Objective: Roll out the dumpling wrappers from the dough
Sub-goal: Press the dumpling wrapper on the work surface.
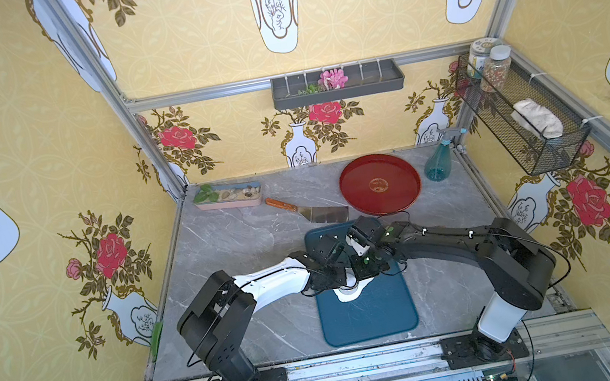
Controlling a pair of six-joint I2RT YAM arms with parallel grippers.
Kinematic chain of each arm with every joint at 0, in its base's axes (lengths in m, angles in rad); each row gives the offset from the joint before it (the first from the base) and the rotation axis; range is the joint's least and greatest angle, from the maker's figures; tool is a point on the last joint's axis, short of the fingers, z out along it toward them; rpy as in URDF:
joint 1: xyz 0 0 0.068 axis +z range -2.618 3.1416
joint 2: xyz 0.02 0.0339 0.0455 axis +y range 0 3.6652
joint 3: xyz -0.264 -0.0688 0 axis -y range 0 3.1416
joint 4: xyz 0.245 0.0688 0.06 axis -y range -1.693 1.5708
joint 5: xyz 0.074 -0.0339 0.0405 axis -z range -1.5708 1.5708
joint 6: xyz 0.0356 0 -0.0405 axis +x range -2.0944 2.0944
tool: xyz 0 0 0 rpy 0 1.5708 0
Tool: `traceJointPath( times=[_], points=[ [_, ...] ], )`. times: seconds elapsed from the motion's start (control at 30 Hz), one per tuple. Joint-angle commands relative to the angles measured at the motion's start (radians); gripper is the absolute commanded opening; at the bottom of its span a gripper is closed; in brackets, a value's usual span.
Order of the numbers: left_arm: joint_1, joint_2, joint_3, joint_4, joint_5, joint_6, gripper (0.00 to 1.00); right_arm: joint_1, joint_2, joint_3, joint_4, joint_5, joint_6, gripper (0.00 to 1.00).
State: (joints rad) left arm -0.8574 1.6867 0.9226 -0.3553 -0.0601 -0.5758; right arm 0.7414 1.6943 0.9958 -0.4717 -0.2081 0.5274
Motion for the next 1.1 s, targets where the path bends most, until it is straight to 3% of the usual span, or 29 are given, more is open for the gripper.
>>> traceJointPath(
  times=[0.0, 0.27, 0.7, 1.07],
  points=[
    [0.002, 0.022, -0.019, -0.284, 0.023, -0.013, 0.00, -0.007, 0.005, -0.031, -0.171, 0.074, 0.010, 0.00],
    [-0.043, 0.075, 0.060, -0.274, 0.044, -0.013, 0.00, -0.076, -0.057, -0.068, -0.199, 0.085, -0.013, 0.00],
    [0.004, 0.015, -0.028, -0.292, -0.015, -0.020, 0.00, 0.002, 0.031, -0.008, -0.159, 0.063, 0.005, 0.00],
    [-0.028, 0.056, 0.042, -0.280, 0.008, -0.019, 0.00, -0.053, -0.036, -0.072, -0.185, 0.094, -0.011, 0.00]
  ],
)
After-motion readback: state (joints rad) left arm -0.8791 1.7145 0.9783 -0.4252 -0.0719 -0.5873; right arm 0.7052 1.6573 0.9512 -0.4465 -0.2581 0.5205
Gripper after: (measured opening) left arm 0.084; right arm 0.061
